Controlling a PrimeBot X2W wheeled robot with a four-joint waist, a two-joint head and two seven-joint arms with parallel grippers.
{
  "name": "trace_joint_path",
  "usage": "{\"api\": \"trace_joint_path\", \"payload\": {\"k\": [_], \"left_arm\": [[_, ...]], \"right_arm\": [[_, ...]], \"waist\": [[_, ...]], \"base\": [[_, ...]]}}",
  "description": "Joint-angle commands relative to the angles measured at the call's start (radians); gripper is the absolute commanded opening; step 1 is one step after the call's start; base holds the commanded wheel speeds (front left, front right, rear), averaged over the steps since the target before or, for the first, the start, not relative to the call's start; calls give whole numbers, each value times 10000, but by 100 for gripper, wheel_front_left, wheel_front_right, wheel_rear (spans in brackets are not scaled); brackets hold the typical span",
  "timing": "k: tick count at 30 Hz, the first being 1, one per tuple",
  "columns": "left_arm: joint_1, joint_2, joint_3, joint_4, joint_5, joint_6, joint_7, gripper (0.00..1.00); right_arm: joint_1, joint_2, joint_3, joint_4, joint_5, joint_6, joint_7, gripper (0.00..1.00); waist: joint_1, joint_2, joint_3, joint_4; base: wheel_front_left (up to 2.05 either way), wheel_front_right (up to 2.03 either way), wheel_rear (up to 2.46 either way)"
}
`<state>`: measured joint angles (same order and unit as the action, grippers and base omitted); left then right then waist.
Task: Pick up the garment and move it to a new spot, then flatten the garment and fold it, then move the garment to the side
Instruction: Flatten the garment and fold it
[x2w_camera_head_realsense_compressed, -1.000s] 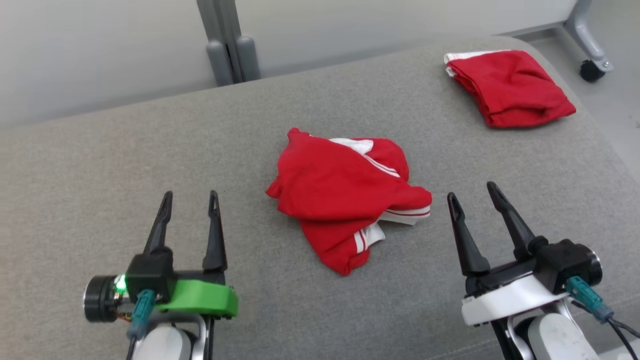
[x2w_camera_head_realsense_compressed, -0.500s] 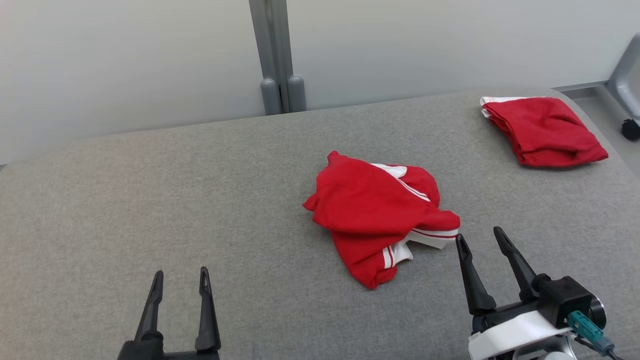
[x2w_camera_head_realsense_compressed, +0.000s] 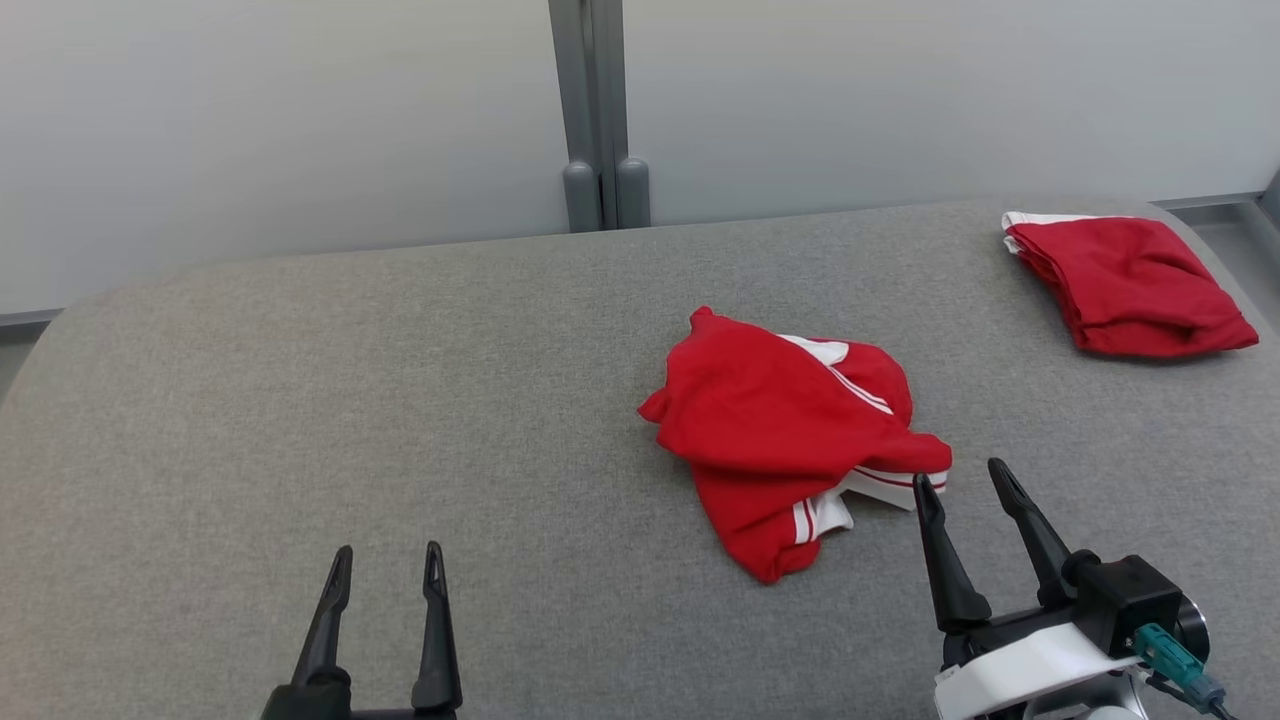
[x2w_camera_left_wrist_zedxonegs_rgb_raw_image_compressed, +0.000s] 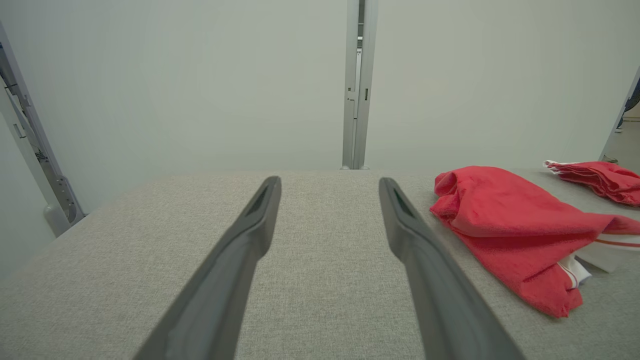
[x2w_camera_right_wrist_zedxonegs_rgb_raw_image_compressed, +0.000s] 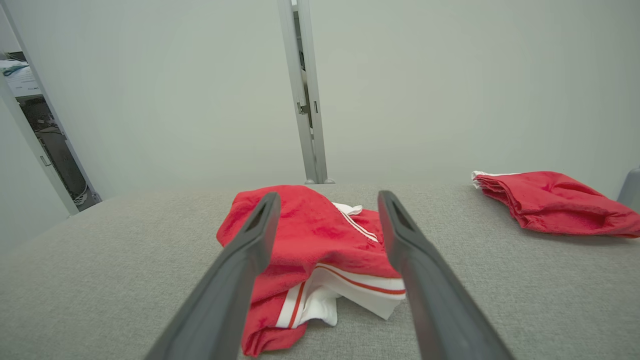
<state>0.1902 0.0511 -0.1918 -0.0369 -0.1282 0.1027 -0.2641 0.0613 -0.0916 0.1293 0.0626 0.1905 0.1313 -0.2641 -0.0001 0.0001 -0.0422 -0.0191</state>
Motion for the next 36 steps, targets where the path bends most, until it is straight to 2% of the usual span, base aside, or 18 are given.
{"api": "trace_joint_path", "payload": {"k": [1, 36], "left_arm": [[-131, -5, -5, -41, -24, 35, 1, 100], [-259, -4, -240, 40, 1, 149, 1, 100]], "right_arm": [[70, 11, -20, 10, -8, -11, 0, 100], [19, 3, -106, 19, 121, -11, 0, 100]], "waist": [[1, -1, 22, 20], [1, -1, 172, 22]], "base": [[0, 0, 0], [0, 0, 0]]}}
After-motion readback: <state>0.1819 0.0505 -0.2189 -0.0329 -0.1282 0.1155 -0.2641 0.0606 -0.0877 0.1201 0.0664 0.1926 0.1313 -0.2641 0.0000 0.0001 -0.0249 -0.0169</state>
